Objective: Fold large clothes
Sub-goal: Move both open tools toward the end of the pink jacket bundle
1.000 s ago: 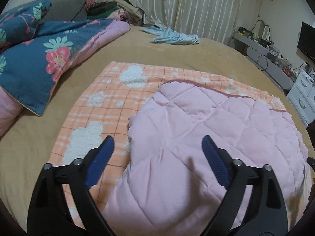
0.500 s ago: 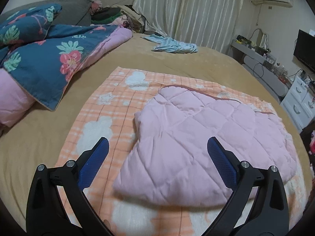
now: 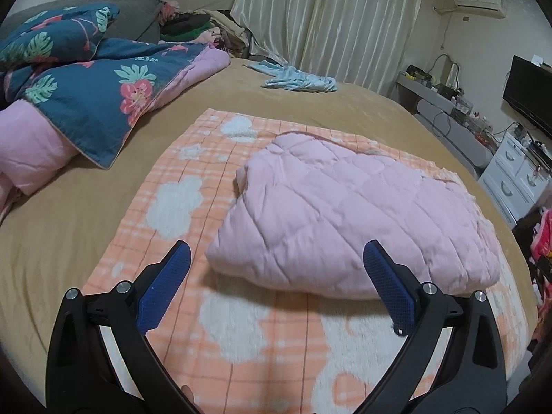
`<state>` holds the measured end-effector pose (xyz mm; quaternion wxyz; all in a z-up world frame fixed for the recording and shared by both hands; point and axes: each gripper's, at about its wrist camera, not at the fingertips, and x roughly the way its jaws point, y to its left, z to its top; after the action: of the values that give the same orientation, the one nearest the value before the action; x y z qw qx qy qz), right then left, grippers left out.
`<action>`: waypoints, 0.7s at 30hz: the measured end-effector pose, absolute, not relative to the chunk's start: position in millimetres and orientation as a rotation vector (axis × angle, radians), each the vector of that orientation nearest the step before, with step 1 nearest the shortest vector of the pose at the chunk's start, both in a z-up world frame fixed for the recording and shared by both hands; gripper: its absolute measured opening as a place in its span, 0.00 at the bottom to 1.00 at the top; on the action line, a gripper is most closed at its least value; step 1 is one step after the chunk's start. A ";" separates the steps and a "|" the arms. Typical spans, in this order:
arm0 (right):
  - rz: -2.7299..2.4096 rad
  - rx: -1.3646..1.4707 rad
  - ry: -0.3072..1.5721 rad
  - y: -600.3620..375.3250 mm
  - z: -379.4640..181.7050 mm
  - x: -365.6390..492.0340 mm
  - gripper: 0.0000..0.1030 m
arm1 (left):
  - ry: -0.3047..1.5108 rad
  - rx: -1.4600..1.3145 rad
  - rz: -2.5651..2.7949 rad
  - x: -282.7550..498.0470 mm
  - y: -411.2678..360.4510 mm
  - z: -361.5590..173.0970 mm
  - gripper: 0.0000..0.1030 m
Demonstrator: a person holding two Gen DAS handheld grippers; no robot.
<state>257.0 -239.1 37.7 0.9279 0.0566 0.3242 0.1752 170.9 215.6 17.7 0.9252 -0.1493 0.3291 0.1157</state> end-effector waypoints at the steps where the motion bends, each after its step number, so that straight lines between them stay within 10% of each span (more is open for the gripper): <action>1: 0.360 0.116 0.664 -238.8 37.1 254.0 0.96 | 0.679 -0.305 0.237 168.4 214.1 16.3 0.91; 21: 0.394 0.069 0.644 -220.3 24.5 194.0 0.96 | 0.720 -0.257 0.202 120.9 165.2 -5.0 0.91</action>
<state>194.0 -220.3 24.5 0.9290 0.0339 0.3143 0.1922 120.9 165.2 -5.0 0.9229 -0.1254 0.3505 0.0982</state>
